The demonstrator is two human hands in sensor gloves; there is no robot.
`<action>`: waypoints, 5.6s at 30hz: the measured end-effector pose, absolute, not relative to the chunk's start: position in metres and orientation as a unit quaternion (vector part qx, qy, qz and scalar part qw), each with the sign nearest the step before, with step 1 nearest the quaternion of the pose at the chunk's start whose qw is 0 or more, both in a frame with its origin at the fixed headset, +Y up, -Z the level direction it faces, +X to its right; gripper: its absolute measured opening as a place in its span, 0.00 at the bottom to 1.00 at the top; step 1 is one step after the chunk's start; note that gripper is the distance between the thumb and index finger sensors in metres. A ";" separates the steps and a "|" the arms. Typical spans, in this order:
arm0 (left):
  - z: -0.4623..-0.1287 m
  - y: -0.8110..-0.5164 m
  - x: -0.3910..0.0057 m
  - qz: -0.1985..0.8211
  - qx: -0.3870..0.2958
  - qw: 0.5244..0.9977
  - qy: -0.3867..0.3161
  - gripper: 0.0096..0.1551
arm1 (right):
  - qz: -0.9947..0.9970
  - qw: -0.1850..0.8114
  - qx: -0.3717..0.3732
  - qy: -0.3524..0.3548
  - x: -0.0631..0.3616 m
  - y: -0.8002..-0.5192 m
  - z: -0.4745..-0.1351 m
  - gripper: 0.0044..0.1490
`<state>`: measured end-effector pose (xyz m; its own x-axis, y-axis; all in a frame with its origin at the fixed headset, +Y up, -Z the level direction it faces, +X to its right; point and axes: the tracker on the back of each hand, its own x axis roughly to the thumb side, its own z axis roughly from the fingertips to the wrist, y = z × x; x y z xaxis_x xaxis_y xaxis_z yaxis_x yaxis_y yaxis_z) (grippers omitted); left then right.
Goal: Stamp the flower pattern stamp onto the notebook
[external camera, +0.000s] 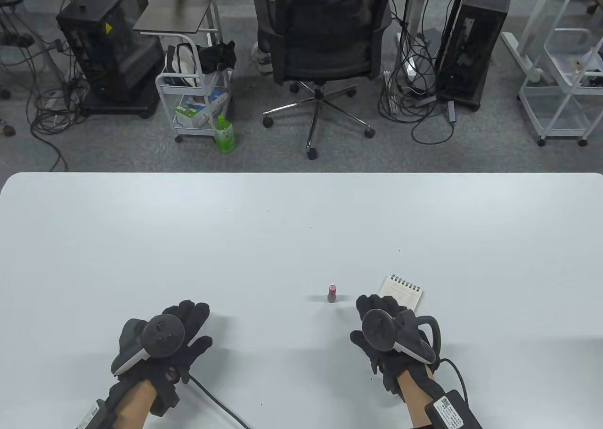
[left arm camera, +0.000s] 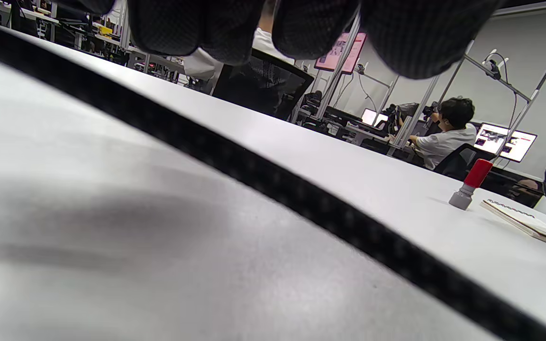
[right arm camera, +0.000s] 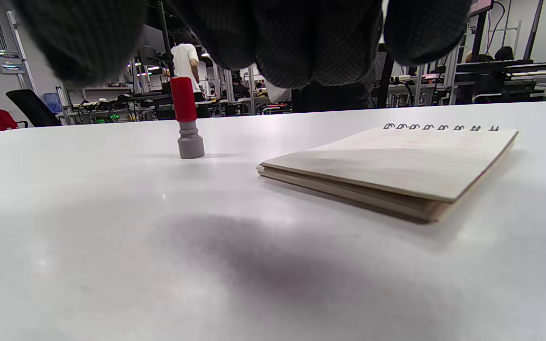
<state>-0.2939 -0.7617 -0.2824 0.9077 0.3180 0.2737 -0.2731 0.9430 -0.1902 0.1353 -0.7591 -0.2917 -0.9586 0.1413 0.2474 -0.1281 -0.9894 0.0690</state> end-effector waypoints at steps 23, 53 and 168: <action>-0.283 -0.763 -0.294 0.161 -0.085 0.971 -0.154 0.43 | 0.988 0.074 0.123 0.050 0.138 -0.759 -0.291 0.48; -0.287 -0.762 -0.303 0.196 -0.092 0.965 -0.150 0.42 | 0.978 0.113 -0.083 0.158 0.236 -0.774 -0.387 0.56; -0.287 -0.765 -0.293 0.181 -0.108 0.960 -0.183 0.42 | 0.994 0.024 0.099 -0.034 0.060 -0.733 -0.358 0.30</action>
<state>-0.2927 -0.7653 -0.2865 0.8676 0.3865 0.3129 -0.3071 0.9113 -0.2743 0.0598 -0.7334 -0.3575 -0.9794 0.0418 0.1977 -0.0553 -0.9965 -0.0633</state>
